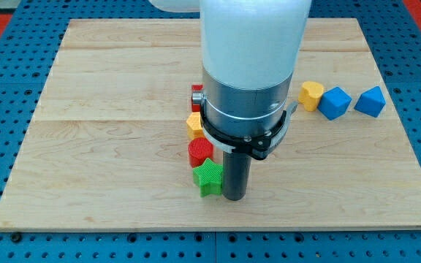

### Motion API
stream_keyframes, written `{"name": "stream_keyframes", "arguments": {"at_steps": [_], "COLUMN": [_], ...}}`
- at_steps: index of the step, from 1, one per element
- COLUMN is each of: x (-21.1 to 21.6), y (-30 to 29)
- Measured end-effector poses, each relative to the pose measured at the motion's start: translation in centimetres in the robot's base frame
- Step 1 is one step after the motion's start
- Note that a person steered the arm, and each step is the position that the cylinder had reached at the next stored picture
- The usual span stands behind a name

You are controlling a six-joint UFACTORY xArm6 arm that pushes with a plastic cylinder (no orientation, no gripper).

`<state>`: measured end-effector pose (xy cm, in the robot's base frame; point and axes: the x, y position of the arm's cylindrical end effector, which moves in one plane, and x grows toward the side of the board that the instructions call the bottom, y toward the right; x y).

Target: Push the blue triangle to bottom left side of the blue cube

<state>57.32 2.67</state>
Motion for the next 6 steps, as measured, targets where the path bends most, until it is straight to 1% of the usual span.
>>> {"name": "stream_keyframes", "arguments": {"at_steps": [1, 2, 3, 4, 5, 6], "x": [0.0, -0.6, -7.8, -6.8, -2.9, -4.9], "y": [0.0, 4.0, 9.6, 11.0, 19.3, 26.3]}}
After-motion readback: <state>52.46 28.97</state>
